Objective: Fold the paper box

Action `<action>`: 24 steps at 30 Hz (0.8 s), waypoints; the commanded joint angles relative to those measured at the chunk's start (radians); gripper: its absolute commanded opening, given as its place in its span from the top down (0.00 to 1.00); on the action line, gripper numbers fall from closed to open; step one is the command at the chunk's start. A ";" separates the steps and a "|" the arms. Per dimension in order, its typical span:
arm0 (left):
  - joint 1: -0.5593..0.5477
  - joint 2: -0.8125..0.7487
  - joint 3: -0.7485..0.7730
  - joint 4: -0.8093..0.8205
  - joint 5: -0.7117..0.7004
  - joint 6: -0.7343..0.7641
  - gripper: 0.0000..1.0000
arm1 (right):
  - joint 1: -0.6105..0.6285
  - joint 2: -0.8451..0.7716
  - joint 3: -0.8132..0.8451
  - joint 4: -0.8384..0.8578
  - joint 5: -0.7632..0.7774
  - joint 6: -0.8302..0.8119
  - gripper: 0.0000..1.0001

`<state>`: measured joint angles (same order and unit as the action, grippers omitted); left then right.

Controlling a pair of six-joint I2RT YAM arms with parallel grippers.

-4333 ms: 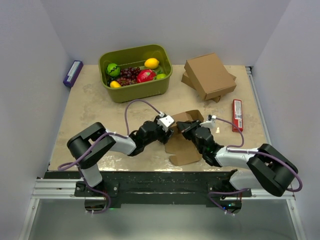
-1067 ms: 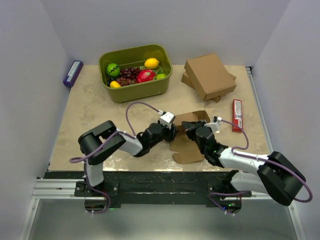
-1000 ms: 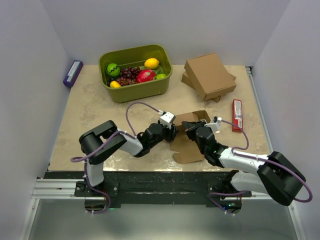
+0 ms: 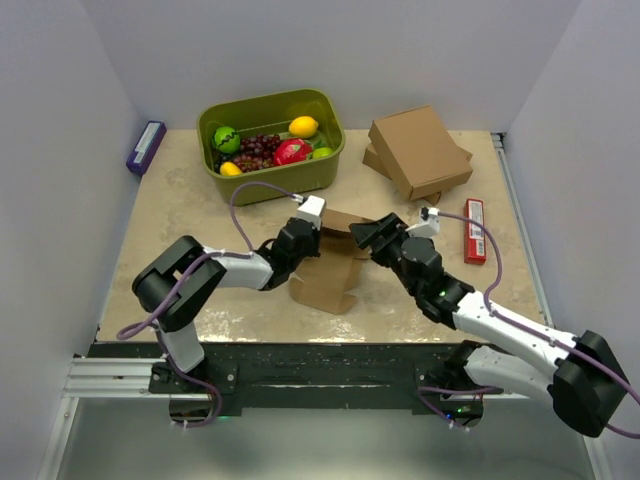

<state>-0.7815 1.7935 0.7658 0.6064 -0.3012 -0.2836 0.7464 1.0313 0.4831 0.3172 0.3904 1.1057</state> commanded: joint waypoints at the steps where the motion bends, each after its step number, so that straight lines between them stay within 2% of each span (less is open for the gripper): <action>1: 0.043 -0.086 0.055 -0.150 0.045 0.043 1.00 | 0.004 -0.059 0.109 -0.147 -0.057 -0.194 0.23; 8: 0.097 -0.112 0.113 -0.306 0.152 0.060 1.00 | 0.005 -0.076 0.166 -0.375 0.068 -0.414 0.22; 14: 0.129 -0.114 0.122 -0.338 0.178 0.064 1.00 | 0.005 -0.030 0.138 -0.451 0.145 -0.428 0.23; 24: 0.137 -0.106 0.130 -0.349 0.180 0.070 1.00 | 0.031 0.090 0.072 -0.264 0.189 -0.389 0.29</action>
<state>-0.6521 1.7142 0.8604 0.2790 -0.1299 -0.2401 0.7689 1.0748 0.5510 -0.0612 0.5175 0.7219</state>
